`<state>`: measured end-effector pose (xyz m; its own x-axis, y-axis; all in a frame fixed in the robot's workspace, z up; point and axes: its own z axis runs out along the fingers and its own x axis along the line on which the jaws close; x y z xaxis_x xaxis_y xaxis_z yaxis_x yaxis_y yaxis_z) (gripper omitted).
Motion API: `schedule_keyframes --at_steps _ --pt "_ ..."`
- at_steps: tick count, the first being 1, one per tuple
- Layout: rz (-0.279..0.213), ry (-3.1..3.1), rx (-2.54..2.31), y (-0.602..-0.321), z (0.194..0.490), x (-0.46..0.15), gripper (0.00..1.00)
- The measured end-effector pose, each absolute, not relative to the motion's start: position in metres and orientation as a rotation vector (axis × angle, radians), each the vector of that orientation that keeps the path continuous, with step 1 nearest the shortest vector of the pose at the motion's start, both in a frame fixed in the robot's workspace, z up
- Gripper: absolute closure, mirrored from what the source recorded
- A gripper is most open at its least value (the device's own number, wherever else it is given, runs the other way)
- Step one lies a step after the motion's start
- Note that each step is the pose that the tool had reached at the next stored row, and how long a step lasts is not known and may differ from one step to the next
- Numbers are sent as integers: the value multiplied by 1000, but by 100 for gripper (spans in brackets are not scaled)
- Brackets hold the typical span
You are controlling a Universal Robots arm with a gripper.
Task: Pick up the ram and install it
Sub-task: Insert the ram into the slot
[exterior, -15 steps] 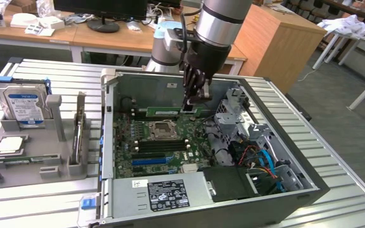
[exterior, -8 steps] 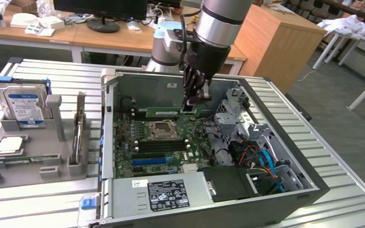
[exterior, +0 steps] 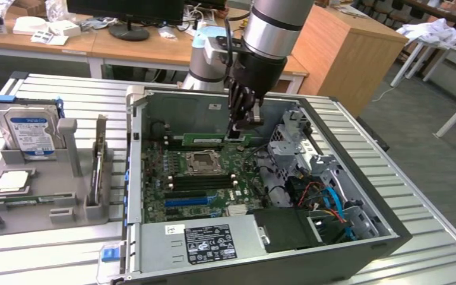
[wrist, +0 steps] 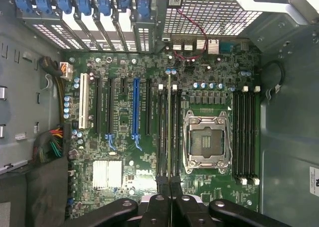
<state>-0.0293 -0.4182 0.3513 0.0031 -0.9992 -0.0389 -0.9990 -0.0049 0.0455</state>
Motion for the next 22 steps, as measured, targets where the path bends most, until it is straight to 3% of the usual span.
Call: schedule_keyframes --at_steps 22 --pt "-91 -2214 2223 -418 336 -29 88"
